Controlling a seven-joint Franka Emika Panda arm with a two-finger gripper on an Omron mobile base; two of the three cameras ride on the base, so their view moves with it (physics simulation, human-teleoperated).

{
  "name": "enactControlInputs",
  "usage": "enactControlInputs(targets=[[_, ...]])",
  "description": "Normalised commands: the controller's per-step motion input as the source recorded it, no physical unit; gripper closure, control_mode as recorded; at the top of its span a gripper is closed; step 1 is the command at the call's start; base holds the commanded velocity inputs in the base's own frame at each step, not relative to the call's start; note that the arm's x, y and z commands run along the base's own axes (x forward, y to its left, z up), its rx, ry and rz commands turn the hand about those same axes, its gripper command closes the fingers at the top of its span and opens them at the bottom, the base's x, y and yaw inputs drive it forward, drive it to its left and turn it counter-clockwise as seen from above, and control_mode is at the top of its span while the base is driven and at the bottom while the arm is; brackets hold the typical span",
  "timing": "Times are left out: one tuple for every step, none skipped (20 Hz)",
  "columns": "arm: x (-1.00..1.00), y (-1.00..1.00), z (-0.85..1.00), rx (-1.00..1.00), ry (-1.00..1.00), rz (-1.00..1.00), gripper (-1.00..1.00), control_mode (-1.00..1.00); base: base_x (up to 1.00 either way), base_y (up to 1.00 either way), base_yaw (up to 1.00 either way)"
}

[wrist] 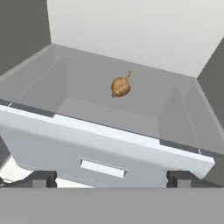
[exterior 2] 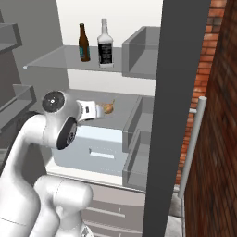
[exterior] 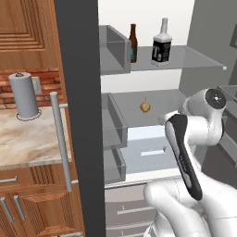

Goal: Place the beer and liquor on the top shelf of the fridge to keep them out of children's reach, and place the onion on lower shelves for easy access.

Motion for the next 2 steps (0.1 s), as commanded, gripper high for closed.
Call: enactControlInputs(targets=[[-0.76, 0.00, 0.64, -0.02, 0.00, 0.00, -1.00, -1.00, 0.00, 0.00, 0.00], [-0.73, 0.00, 0.65, -0.03, 0.00, 0.00, -1.00, -1.00, 0.00, 0.00, 0.00]])
